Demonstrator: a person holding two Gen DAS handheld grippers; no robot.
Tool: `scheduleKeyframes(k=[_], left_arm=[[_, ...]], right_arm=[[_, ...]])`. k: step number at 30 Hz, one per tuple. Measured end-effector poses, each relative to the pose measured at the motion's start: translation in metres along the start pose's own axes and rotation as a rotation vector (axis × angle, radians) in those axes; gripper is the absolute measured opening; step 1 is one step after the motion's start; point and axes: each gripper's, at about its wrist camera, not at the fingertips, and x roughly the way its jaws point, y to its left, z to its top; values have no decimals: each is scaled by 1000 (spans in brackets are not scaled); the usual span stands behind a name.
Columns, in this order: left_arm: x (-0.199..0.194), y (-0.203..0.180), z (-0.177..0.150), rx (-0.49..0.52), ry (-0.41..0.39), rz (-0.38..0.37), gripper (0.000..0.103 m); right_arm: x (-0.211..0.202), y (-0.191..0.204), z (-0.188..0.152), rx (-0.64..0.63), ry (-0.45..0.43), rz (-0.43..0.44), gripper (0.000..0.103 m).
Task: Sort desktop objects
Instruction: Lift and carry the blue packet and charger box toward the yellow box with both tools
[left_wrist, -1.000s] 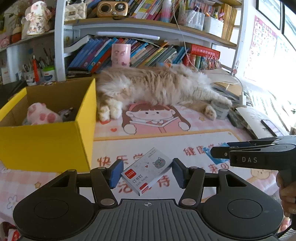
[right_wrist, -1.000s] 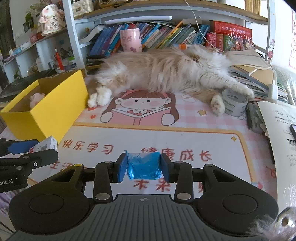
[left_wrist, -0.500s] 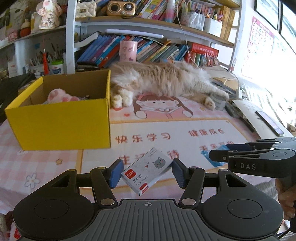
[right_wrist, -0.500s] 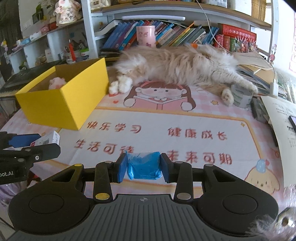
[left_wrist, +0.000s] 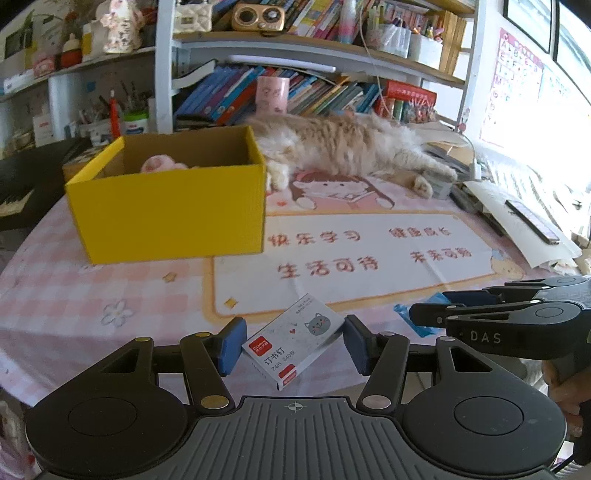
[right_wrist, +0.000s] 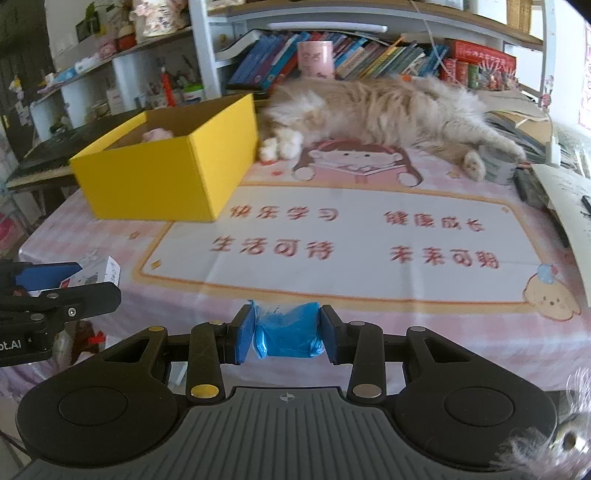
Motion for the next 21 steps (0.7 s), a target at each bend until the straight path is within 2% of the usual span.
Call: scheduleKeyframes(k=[13, 21], left_arm=[[-27, 31, -19, -35, -13, 35, 57], [-42, 53, -23, -82, -50, 90, 57]], right_arm=[[-3, 51, -9, -60, 14, 52, 35], [3, 78, -3, -120, 10, 104, 35]])
